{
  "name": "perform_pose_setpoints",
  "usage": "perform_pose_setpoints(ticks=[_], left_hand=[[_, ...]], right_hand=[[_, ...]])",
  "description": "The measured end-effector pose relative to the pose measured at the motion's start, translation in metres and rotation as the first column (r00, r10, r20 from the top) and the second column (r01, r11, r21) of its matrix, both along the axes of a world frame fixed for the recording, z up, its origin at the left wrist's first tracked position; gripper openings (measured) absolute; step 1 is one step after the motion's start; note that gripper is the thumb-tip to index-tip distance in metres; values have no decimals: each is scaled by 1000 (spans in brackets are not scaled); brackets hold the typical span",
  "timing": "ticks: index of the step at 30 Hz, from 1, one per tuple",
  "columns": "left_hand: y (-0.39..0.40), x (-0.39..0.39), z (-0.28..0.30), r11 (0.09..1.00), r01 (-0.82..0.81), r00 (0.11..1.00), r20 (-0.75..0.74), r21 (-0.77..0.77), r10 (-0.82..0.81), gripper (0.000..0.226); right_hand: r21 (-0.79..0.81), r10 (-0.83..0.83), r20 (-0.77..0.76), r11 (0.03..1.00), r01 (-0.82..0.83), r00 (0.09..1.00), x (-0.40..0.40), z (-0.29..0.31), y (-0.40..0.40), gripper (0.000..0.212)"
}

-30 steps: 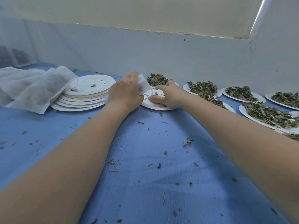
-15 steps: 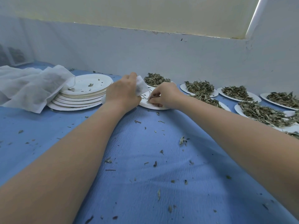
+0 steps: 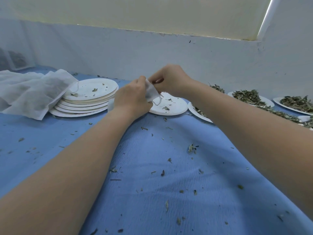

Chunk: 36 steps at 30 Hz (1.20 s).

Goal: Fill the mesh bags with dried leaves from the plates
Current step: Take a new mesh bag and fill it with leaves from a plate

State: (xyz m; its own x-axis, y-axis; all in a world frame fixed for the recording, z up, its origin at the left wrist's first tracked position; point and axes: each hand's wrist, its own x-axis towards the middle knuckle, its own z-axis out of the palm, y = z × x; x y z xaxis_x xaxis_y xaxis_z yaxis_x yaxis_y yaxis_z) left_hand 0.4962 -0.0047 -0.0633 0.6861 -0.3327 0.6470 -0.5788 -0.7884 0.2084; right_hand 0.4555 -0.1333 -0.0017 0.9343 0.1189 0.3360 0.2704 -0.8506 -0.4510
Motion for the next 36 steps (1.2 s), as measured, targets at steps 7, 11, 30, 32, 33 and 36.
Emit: perform_pose_setpoints(ticks=[7,11,30,32,33,36], left_hand=[[2,1,3,928,116,981,-104,-355,-163,51],[1,-4,7,895,129,972,-124,-426,-199,47],[0,-5,6,922,176,981,-19,-345,-195,74],[7,-1,1,933,165,980,-55,-318,-192,81],[11,1,-1,945,148,983,-59,-293,-173,76],[16,4,-5,966,111,989,-65,-232,-129,54]], right_hand=[[270,228,-278,951,-152,933,-5,14,-3,21],[293,200,-306,950,-108,931,0,23,-2,24],[-58,80,-237,994,-97,968,-11,24,1,22],[32,56,-164,998,-51,985,-11,19,-9,27],[103,28,-115,995,-16,993,-11,16,-14,29],[413,15,-49,911,6,999,-11,7,-27,17]])
